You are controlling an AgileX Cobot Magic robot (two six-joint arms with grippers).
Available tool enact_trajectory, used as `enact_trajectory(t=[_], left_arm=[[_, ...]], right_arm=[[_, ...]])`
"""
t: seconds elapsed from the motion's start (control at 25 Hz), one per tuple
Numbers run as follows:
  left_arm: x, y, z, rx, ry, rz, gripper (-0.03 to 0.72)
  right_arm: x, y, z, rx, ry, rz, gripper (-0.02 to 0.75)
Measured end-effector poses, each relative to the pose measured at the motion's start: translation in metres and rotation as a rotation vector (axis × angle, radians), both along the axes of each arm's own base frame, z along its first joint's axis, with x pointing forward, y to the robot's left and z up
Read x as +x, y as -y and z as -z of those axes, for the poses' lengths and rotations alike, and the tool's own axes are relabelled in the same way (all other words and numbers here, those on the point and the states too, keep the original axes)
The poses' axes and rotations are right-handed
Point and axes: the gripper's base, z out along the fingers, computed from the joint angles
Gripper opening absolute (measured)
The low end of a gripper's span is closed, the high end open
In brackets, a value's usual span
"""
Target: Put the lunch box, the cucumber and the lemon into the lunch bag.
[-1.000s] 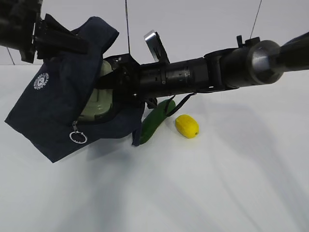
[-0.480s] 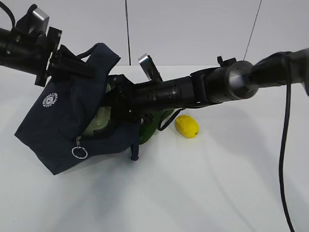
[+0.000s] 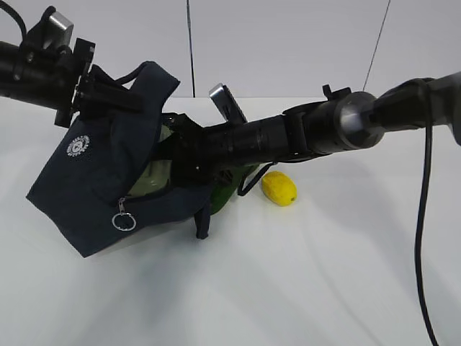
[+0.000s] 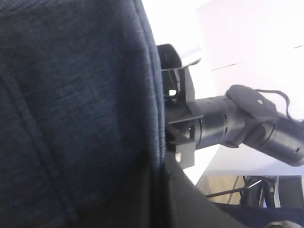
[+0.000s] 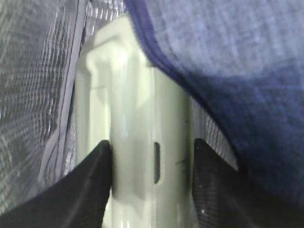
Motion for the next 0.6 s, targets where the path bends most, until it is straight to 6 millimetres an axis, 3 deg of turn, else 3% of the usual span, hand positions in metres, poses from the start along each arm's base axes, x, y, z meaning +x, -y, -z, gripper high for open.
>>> enact_trajectory(t=[0.44, 0.6], left_arm=[[0.0007, 0.0001, 0.0003, -0.006, -0.002, -0.006, -0.005], [0.0008, 0.0, 0.0005, -0.003, 0.0, -0.006, -0.005]], right_arm=[[-0.0029, 0.0002, 0.0055, 0.004, -0.029, -0.042, 0.389], [-0.0043, -0.0003, 0.0037, 0.014, -0.033, -0.068, 0.44]])
